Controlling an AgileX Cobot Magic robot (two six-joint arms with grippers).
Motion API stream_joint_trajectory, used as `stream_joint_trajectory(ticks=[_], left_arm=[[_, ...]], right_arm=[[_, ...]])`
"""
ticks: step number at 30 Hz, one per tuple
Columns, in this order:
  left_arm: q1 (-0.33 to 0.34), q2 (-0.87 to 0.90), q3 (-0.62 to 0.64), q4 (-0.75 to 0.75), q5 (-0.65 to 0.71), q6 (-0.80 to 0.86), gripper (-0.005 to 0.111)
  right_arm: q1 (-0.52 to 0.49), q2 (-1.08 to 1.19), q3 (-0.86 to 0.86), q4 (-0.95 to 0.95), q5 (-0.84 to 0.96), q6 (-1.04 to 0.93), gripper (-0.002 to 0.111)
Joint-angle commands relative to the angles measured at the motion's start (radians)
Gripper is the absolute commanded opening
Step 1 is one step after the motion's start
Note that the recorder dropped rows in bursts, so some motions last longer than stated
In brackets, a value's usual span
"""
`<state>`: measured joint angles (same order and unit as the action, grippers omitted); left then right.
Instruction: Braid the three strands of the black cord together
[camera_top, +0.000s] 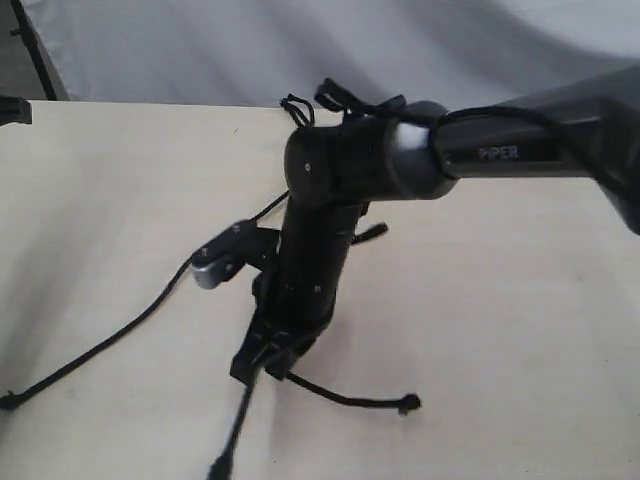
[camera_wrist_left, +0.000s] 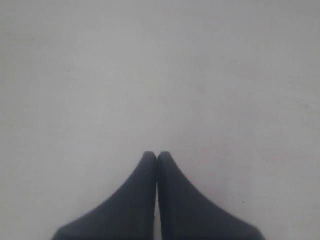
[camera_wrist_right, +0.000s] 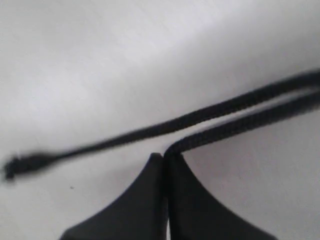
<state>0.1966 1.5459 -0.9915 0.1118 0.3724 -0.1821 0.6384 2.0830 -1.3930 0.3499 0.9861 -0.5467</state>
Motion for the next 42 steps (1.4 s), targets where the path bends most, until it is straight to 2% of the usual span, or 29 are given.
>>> stream_joint_trajectory(ticks=[1,4,11,16,20,31,34,38,40,41,42], left_arm=[[0.002,-0.005,0.006,-0.016,0.001,-0.005,0.001],[0.002,-0.005,0.006,-0.016,0.001,-0.002,0.001],[0.002,-0.005,0.006,-0.016,0.001,-0.002,0.001],[0.002,-0.005,0.006,-0.016,-0.001,-0.002,0.001],[0.002,-0.005,0.006,-0.02,-0.001,-0.002,0.001],[-0.003,-0.005,0.006,-0.032,0.013,-0.002,0.001],[-0.058,-0.005,0.006,-0.04,0.052,0.016,0.001],[-0.204,-0.005,0.006,-0.042,0.083,0.044,0.001],[-0.299,-0.005,0.006,-0.069,0.083,0.044,0.001],[-0.364,-0.005,0.006,-0.093,0.083,0.047,0.001],[-0.401,-0.005,0.006,-0.098,0.083,0.047,0.001]], right_arm=[[-0.01,-0.108,-0.055,-0.05,0.036,0.017,0.0],[-0.081,-0.162,-0.059,-0.12,0.033,0.092,0.0],[-0.346,-0.169,-0.028,-0.134,0.033,0.147,0.0],[-0.489,-0.169,0.081,-0.114,-0.136,0.151,0.0],[-0.533,-0.169,0.16,-0.112,-0.227,0.151,0.0],[-0.537,-0.122,0.235,-0.109,-0.341,0.166,0.0],[-0.537,-0.072,0.235,-0.111,-0.368,0.166,0.0],[-0.537,-0.052,0.235,-0.111,-0.39,0.17,0.0],[-0.537,-0.052,0.235,-0.111,-0.384,0.199,0.015],[-0.537,-0.052,0.235,-0.111,-0.379,0.212,0.03],[-0.537,-0.052,0.235,-0.111,-0.379,0.21,0.037]])
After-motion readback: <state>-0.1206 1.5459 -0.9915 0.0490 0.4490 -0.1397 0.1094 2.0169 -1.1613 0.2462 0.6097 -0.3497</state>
